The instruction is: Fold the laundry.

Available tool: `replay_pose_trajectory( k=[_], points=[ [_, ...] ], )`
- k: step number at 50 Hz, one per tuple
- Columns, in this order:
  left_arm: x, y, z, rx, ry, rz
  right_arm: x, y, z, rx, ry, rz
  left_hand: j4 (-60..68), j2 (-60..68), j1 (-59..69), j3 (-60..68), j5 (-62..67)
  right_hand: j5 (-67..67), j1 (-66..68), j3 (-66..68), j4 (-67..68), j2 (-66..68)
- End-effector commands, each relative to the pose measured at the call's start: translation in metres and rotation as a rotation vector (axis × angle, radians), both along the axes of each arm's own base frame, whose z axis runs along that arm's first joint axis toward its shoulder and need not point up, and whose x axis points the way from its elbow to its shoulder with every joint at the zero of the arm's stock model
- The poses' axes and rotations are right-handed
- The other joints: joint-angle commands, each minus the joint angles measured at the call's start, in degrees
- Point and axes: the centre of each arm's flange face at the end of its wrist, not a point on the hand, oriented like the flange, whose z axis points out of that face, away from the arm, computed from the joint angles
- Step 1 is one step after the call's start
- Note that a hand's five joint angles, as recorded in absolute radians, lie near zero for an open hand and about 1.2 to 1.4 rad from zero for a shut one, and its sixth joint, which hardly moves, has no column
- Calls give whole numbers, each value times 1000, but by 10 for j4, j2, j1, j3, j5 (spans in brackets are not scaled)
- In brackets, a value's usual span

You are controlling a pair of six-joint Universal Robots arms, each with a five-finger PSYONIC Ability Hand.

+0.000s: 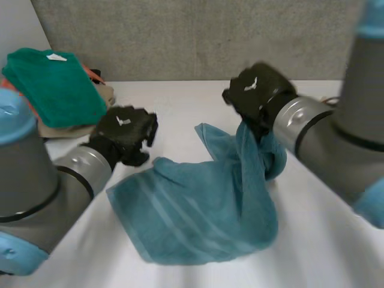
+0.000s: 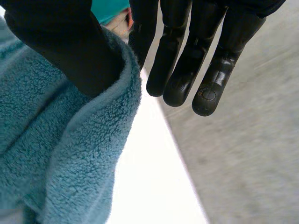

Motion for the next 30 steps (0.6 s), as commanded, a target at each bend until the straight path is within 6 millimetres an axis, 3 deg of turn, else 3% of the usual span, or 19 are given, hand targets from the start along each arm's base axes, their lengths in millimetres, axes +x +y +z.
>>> replay_pose_trajectory(
  k=[1,5,10,15,24,30],
  points=[
    [-16,21,-38,182,83,-28,12,-35,-45,130,-38,-134,-426,-418,-408,-425,-423,131,240,125,120,126],
    [-15,41,-53,259,100,-43,7,-39,-45,127,-56,-185,-485,-477,-467,-484,-482,131,240,125,120,126],
    [-11,62,-71,302,74,-70,5,-37,-50,118,-68,-185,-460,-452,-442,-459,-457,131,240,125,120,126],
    [-24,88,-80,283,74,-164,0,-36,-47,84,-95,-190,-425,-417,-407,-424,-422,131,240,125,120,126],
    [-39,110,-105,325,19,-236,-9,-36,-59,111,-76,-211,-368,-360,-350,-367,-365,131,240,125,120,126],
    [-48,107,-120,314,-33,-257,-12,-38,-63,107,-79,-220,-269,-260,-251,-268,-266,131,240,125,120,126]
  ],
)
